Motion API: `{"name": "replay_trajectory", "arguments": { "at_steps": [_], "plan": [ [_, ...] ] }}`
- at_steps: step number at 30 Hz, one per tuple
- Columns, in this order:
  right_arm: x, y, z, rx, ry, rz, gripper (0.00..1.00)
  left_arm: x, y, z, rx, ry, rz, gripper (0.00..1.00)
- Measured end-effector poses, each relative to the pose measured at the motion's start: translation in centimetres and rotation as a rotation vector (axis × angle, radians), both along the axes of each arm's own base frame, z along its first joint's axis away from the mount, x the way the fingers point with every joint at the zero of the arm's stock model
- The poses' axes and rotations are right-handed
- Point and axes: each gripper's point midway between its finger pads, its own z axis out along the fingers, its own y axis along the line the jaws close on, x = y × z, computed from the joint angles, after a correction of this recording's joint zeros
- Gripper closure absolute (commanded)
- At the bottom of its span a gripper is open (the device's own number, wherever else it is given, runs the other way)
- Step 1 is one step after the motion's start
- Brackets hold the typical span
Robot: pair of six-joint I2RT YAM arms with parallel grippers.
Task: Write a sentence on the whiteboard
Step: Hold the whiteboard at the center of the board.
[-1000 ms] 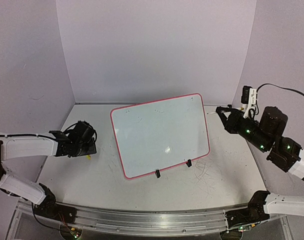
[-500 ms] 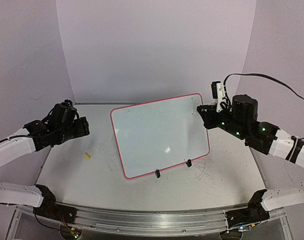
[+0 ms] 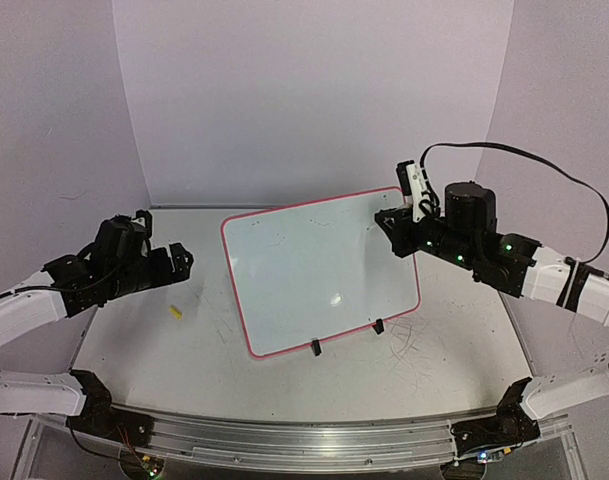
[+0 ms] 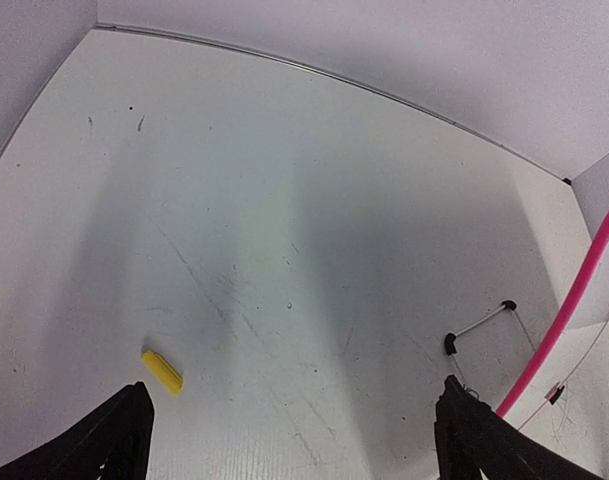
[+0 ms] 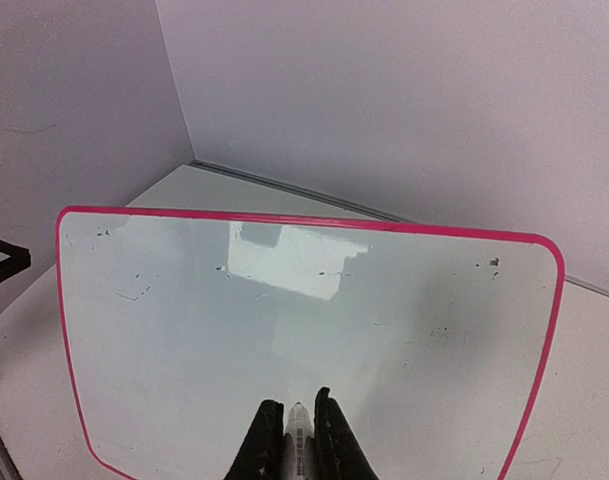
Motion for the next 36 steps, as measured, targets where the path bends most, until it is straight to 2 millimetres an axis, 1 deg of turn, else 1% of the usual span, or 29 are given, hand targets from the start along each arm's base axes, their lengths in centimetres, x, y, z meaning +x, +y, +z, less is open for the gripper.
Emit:
{"name": "replay_trajectory", "arguments": {
  "at_steps": [2, 5, 7, 10, 12, 16, 18, 19, 20, 22, 23, 27, 30, 33, 36],
  "plan": [
    [0.0, 0.0, 0.2, 0.0, -0.006, 0.0, 1.0, -0.1, -0.2, -0.2, -0.014, -0.004, -0.014, 0.01],
    [-0.1, -0.1, 0.5, 0.006, -0.012, 0.001, 1.0, -0.5, -0.1, -0.2, -0.03, -0.018, -0.029, 0.01],
    [-0.3, -0.1, 0.8, 0.017, -0.017, 0.008, 1.0, -0.7, 0.0, 0.5, -0.067, -0.043, -0.049, 0.01],
    [-0.7, -0.2, 1.6, 0.046, -0.026, 0.016, 1.0, -0.6, 0.1, 2.1, -0.154, -0.112, -0.09, 0.0],
    [-1.0, -0.4, 2.1, 0.067, -0.033, 0.019, 1.0, -0.4, 0.2, 2.4, -0.212, -0.143, -0.12, 0.01],
    [-1.6, -0.8, 3.3, 0.106, -0.047, 0.02, 1.0, 0.4, -0.2, 1.2, -0.332, -0.157, -0.211, 0.01],
    [-2.0, -1.2, 3.7, 0.122, -0.055, 0.019, 1.0, 0.6, -0.5, -0.3, -0.369, -0.128, -0.249, 0.01],
    [-2.2, -1.4, 4.0, 0.129, -0.061, 0.019, 1.0, 0.4, -1.0, -1.2, -0.389, -0.106, -0.285, 0.01],
    [-2.4, -1.5, 4.2, 0.135, -0.066, 0.019, 1.0, 0.1, -1.6, -1.6, -0.405, -0.095, -0.324, 0.01],
    [-2.6, -1.7, 4.7, 0.146, -0.076, 0.022, 1.0, -0.5, -2.6, -1.6, -0.434, -0.089, -0.398, 0.01],
    [-2.7, -1.7, 4.9, 0.151, -0.08, 0.026, 1.0, -0.8, -3.1, -1.2, -0.447, -0.099, -0.432, 0.0],
    [-2.7, -1.5, 4.8, 0.174, -0.078, 0.032, 1.0, -1.0, -4.0, 0.6, -0.477, -0.162, -0.509, 0.01],
    [-2.5, -1.4, 4.1, 0.188, -0.061, 0.022, 1.0, -0.9, -4.2, 1.0, -0.488, -0.182, -0.52, 0.01],
    [-1.9, -1.1, 3.4, 0.188, -0.042, 0.01, 1.0, -0.7, -4.6, 0.6, -0.499, -0.178, -0.536, 0.04],
    [-1.6, -0.4, 2.4, 0.174, -0.021, 0.024, 1.0, -0.8, -5.7, -0.6, -0.503, -0.141, -0.567, 0.09]
  ]
}}
